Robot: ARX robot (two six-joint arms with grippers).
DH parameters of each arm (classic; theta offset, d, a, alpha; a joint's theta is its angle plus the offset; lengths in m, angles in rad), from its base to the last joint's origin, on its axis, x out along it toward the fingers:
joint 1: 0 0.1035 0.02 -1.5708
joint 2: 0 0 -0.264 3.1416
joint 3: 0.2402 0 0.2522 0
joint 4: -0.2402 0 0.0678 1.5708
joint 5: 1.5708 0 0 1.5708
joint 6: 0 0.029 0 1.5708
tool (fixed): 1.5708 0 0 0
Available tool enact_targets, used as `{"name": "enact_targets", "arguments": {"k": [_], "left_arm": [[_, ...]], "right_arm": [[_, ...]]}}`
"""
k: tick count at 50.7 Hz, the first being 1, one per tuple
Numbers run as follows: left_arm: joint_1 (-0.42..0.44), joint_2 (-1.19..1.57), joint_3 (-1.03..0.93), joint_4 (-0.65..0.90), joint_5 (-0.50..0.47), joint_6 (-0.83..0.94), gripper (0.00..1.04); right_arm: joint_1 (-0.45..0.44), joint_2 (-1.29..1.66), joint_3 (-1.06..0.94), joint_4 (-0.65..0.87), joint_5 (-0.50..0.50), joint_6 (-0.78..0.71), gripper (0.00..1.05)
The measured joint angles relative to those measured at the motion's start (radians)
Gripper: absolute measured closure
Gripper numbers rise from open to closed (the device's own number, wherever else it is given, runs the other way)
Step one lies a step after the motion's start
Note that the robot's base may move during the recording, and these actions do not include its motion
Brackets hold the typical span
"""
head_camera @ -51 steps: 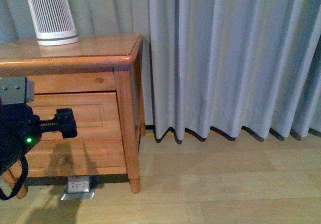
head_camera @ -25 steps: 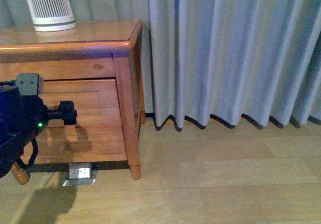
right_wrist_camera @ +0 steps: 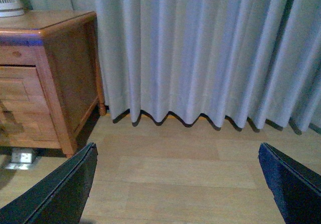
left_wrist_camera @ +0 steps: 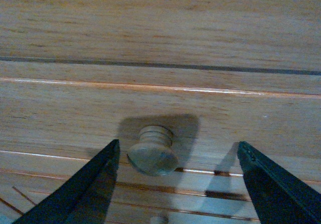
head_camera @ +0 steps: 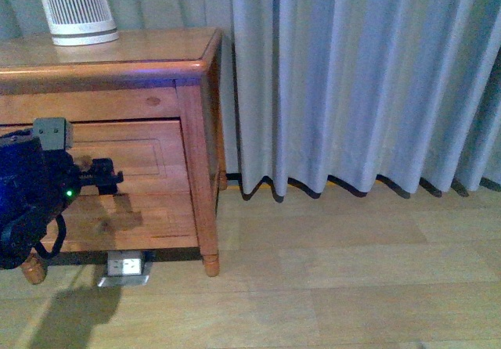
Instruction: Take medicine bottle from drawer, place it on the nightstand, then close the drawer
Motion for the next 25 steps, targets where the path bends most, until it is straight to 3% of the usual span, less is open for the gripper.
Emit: {"name": "enact_targets", "arguments": {"k": [11,25], "left_arm": [[0.013,0.0,0.003,0.0,0.0,0.003,0.77],[0.013,0.0,-0.001,-0.002,-0.005,0.004,0.81]], "right_arm": [[0.0,0.0,0.0,0.0,0.0,0.0,0.07],[0.0,0.0,0.0,0.0,0.0,0.0,0.07]]}}
